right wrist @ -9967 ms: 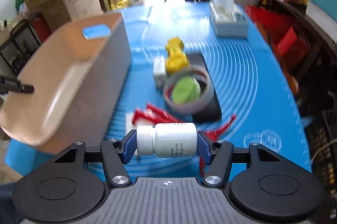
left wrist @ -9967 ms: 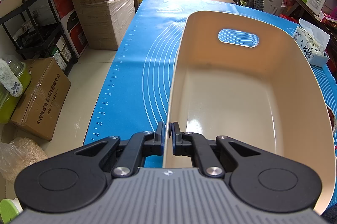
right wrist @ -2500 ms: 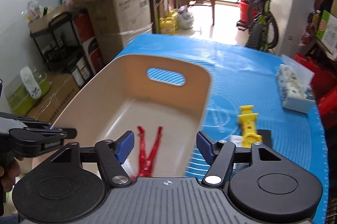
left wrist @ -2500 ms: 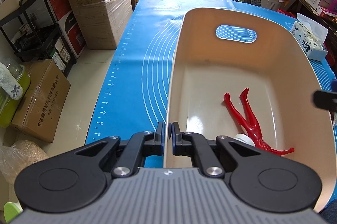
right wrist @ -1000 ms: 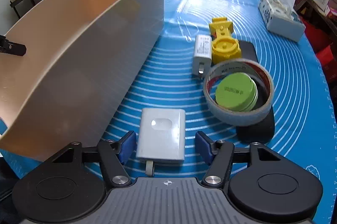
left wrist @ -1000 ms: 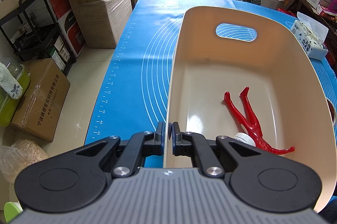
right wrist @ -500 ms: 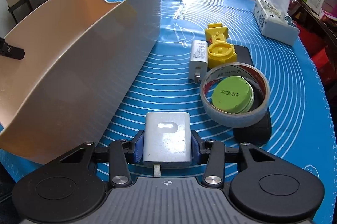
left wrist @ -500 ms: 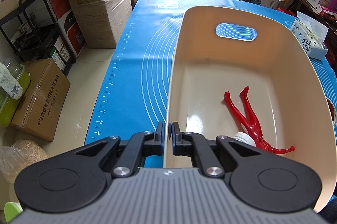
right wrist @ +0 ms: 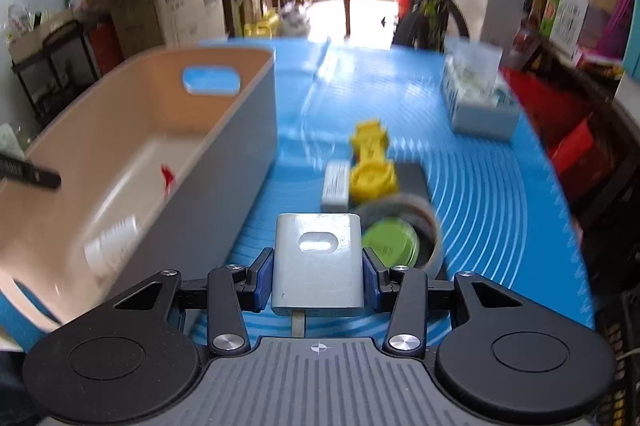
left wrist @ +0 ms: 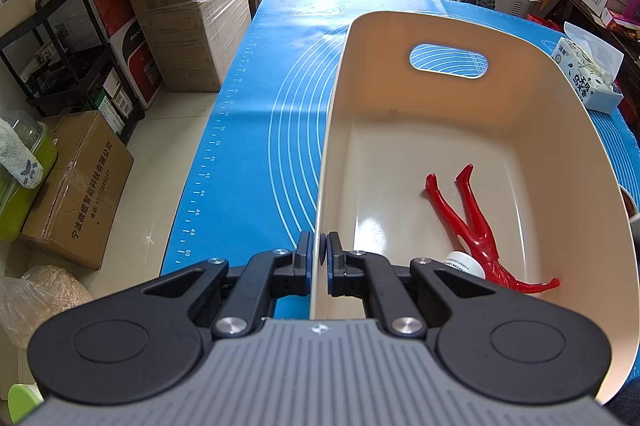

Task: Organize rigid objects
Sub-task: 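Lift the white charger with the right tool and release it into the basket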

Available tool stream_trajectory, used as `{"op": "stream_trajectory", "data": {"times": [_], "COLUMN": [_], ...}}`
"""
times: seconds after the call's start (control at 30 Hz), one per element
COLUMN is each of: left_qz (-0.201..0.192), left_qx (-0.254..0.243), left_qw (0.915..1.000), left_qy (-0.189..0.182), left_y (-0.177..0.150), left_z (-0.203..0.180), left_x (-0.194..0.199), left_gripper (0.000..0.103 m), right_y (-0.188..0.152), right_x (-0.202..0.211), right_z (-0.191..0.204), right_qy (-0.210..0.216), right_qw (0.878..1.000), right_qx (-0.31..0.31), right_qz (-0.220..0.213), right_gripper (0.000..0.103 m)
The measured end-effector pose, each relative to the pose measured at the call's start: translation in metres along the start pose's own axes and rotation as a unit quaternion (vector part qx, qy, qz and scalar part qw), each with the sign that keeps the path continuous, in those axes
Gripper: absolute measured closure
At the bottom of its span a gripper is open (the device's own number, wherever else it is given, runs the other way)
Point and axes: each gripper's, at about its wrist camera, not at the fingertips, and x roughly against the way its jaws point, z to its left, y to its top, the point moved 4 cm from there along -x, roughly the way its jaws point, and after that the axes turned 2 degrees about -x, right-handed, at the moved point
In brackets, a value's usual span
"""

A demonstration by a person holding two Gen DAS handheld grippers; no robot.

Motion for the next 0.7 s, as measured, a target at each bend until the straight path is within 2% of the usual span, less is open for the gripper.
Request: {"op": "stream_trajectory", "data": {"times": [0.23, 0.4, 0.6, 0.7], "left_qz": [0.0, 0.0, 0.0, 0.0], "left_qx": [0.001, 0.001, 0.001, 0.0], "left_qw": [1.0, 1.0, 1.0, 1.0], "left_qy": [-0.002, -0.002, -0.002, -0.002], "left_y": [-0.001, -0.001, -0.001, -0.001], "left_z": [0.002, 0.002, 0.002, 0.002], "left_x": [0.0, 0.0, 0.0, 0.001], "left_gripper": [0.095, 0.095, 0.095, 0.095], "right_y": [0.047, 0.072, 0.089, 0.09], "right_x": [0.028, 0.032, 0.017, 0.003], "right_z": [0.018, 0.042, 0.08, 0.097], "right_qy": [0.012, 0.017, 0.033, 0.045], "right_qw": [0.998, 0.995, 0.991, 0.992], "right_qx": [0.033, 0.066, 0.097, 0.101], "right_qz": [-0.053, -0.078, -0.08, -0.066], "right_gripper": [0.053, 0.053, 0.053, 0.053]}}
